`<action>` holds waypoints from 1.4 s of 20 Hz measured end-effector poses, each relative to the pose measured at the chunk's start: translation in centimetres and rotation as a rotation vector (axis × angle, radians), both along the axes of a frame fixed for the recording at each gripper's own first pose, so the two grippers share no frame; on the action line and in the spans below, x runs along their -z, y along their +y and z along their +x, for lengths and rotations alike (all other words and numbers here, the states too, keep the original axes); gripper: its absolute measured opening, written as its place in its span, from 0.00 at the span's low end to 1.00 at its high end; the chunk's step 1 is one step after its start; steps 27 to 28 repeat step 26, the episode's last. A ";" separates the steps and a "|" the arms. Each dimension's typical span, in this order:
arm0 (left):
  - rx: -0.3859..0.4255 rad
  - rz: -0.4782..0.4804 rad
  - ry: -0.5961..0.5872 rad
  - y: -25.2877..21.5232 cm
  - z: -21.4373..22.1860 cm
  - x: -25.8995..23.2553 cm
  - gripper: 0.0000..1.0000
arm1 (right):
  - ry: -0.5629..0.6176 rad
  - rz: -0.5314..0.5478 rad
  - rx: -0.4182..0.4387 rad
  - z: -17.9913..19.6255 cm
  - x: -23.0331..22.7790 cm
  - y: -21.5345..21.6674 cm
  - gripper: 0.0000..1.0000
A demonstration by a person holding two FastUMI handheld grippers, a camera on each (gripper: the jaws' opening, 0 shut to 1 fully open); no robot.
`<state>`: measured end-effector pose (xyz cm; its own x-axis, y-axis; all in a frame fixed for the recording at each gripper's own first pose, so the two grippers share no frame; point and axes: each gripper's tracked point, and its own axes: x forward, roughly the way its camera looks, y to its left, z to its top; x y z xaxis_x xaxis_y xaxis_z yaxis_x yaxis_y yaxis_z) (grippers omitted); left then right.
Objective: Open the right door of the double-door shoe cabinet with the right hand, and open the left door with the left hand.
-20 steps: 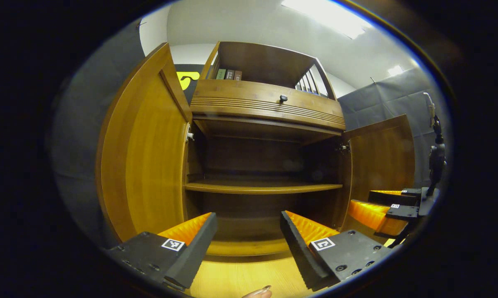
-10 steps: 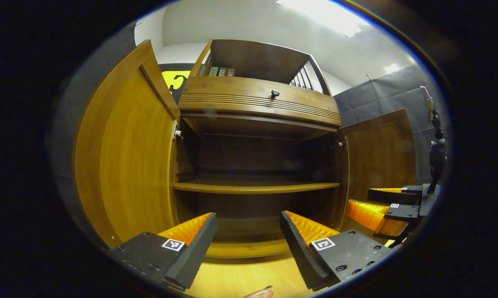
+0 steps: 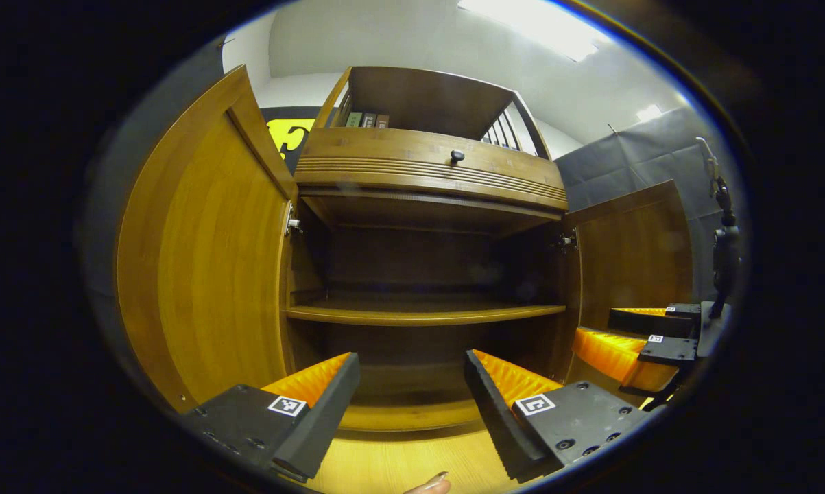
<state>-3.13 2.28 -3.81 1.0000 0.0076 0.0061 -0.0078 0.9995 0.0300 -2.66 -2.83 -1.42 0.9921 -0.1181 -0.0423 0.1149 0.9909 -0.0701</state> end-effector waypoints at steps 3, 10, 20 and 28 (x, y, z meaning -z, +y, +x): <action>0.008 -0.013 0.005 -0.2 0.1 0.1 0.95 | 0.001 -0.004 0.003 0.0 0.1 0.0 0.98; 0.008 -0.012 -0.007 -0.2 0.3 -0.2 0.95 | 0.003 -0.001 0.003 0.2 0.1 0.2 0.97; 0.007 -0.011 -0.004 -0.2 0.3 -0.3 0.95 | 0.001 -0.007 -0.005 0.3 0.1 0.5 0.97; -0.004 -0.019 -0.012 -0.2 0.4 -0.4 0.95 | -0.003 -0.007 0.003 0.4 -0.1 0.1 0.98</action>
